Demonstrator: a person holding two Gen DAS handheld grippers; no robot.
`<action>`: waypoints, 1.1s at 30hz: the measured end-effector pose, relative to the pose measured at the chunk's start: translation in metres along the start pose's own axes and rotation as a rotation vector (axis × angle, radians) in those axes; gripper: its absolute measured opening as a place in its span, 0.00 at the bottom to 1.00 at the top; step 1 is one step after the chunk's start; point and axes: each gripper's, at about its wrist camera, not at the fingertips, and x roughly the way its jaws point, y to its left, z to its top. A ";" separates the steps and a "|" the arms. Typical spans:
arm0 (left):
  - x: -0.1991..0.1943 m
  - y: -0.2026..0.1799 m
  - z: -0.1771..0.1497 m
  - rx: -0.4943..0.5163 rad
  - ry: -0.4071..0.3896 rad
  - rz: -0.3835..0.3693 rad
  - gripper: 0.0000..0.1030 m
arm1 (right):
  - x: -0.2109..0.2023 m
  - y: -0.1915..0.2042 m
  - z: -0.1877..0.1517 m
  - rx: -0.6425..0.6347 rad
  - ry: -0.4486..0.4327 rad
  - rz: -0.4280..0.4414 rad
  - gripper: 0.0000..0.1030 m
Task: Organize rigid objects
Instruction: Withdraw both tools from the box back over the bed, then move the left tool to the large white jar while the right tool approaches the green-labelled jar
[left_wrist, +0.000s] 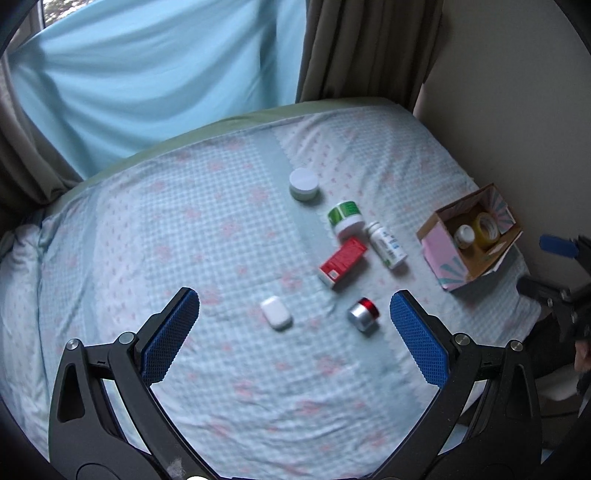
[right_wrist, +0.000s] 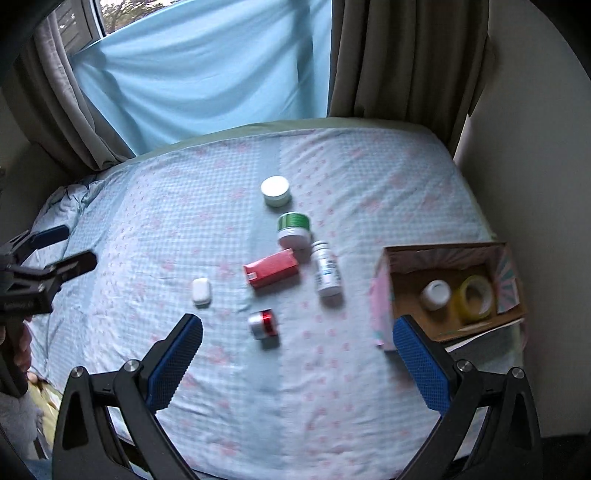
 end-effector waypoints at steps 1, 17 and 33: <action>0.008 0.008 0.008 0.007 0.003 -0.005 1.00 | 0.004 0.004 0.001 0.002 0.005 0.000 1.00; 0.206 0.013 0.118 0.121 0.176 -0.061 1.00 | 0.150 0.015 0.073 0.008 0.153 0.028 1.00; 0.437 -0.027 0.150 0.204 0.329 -0.055 1.00 | 0.333 -0.013 0.106 0.050 0.262 0.044 1.00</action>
